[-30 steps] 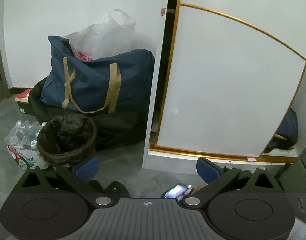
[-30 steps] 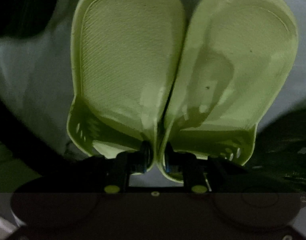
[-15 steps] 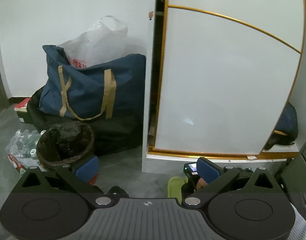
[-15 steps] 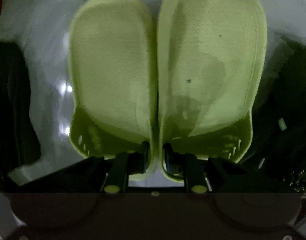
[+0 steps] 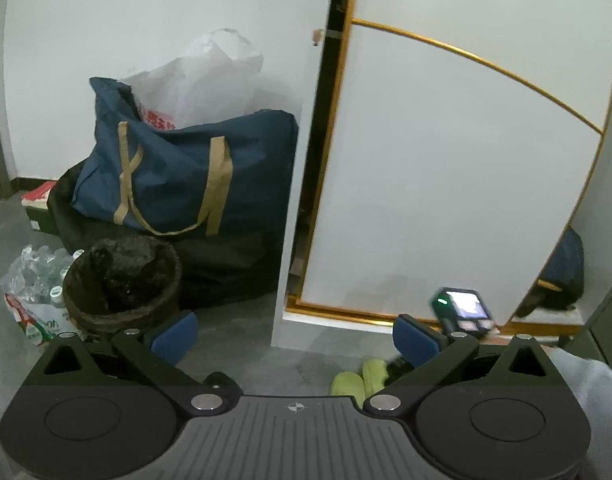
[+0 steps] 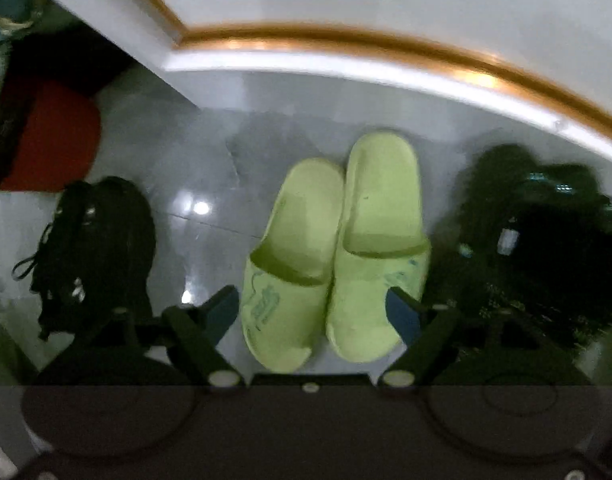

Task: Organize scattered shoes
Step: 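Lower the slides beside the speckled sneakers and open the right tool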

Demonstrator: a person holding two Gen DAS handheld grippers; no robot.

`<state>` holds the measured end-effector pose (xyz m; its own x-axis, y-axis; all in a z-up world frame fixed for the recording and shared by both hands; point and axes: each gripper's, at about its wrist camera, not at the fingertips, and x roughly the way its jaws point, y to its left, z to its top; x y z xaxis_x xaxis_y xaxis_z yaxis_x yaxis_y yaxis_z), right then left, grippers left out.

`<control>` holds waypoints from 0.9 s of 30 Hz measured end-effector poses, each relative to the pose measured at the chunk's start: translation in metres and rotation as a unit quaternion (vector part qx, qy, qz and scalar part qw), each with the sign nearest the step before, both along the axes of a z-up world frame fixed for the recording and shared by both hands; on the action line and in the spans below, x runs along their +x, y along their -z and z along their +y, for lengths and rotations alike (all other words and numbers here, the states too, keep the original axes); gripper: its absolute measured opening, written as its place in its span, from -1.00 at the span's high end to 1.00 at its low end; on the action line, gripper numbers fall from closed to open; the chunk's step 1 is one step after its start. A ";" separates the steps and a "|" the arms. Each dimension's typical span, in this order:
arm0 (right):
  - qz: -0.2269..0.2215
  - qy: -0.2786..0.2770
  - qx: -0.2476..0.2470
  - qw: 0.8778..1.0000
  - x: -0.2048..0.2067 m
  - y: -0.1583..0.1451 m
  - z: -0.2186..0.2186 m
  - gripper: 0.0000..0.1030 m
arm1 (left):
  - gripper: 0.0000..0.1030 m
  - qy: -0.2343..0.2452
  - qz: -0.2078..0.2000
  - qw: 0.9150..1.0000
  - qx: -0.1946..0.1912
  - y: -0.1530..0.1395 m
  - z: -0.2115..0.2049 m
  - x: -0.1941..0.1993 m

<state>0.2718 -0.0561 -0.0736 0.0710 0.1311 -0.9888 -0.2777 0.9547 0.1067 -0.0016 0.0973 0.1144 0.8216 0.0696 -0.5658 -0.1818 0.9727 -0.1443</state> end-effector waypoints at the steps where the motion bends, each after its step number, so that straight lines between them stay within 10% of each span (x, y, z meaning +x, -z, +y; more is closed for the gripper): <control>1: -0.008 -0.011 -0.005 1.000 -0.007 -0.001 -0.003 -0.57 | -0.99 -0.003 -0.002 1.000 -0.003 0.000 0.002 -0.001; 7: -0.115 -0.068 -0.077 0.988 0.007 0.062 -0.007 -0.26 | -0.99 -0.023 -0.006 1.000 0.005 0.001 0.006 -0.003; 12: -0.077 -0.045 -0.121 0.989 0.034 0.133 0.001 0.32 | -0.99 -0.022 -0.002 1.000 0.018 -0.001 -0.001 -0.001; 18: -0.001 -0.059 -0.159 0.985 0.045 0.135 0.018 0.24 | -0.99 -0.001 0.003 1.000 0.029 -0.002 -0.014 0.002; 27: -0.017 -0.099 -0.213 0.972 0.050 0.146 0.031 0.02 | -0.99 0.020 -0.009 1.000 0.018 -0.006 -0.022 -0.001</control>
